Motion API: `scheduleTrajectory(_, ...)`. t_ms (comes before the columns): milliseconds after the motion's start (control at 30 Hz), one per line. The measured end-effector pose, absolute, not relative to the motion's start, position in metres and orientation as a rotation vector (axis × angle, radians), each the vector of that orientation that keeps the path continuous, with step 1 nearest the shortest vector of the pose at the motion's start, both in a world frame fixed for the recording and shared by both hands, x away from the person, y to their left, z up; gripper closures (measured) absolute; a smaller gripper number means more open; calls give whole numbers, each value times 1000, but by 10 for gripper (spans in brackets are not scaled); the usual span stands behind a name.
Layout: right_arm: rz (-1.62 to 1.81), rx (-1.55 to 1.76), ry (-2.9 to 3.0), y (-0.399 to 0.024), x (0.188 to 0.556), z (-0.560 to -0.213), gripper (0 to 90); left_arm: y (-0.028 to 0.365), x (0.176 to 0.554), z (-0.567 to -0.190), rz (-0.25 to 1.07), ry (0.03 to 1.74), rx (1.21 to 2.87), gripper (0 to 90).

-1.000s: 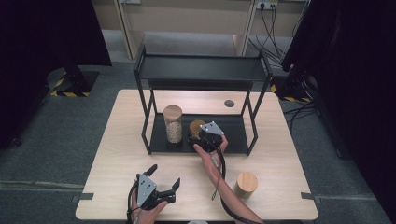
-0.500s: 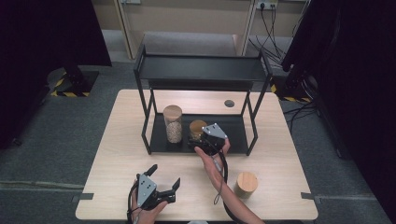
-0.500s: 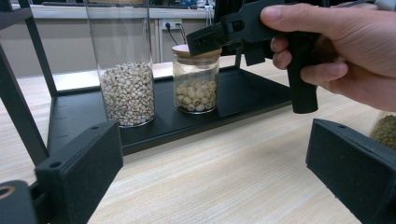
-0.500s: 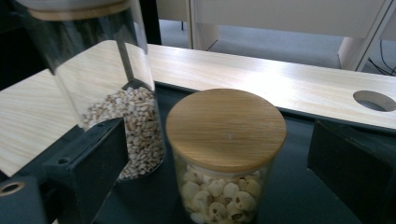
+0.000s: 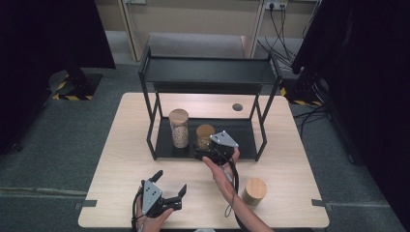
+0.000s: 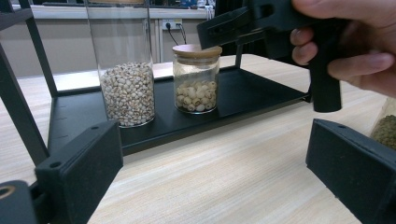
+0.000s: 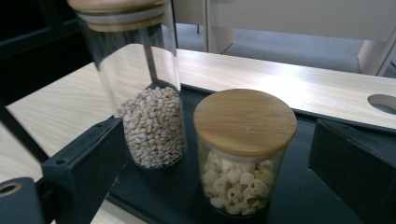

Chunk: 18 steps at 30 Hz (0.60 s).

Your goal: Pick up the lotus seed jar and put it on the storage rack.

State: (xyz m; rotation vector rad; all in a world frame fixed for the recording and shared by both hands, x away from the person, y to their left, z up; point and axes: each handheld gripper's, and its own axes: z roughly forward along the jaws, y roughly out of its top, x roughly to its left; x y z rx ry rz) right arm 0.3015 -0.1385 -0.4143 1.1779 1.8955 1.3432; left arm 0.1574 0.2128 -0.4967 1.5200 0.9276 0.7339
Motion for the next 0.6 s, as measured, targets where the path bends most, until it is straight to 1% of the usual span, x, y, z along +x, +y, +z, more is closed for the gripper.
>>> scheduleTrajectory(600,1431,1073,1974,-168,271,-405,46,213,157,-497,737,930,1514,33)
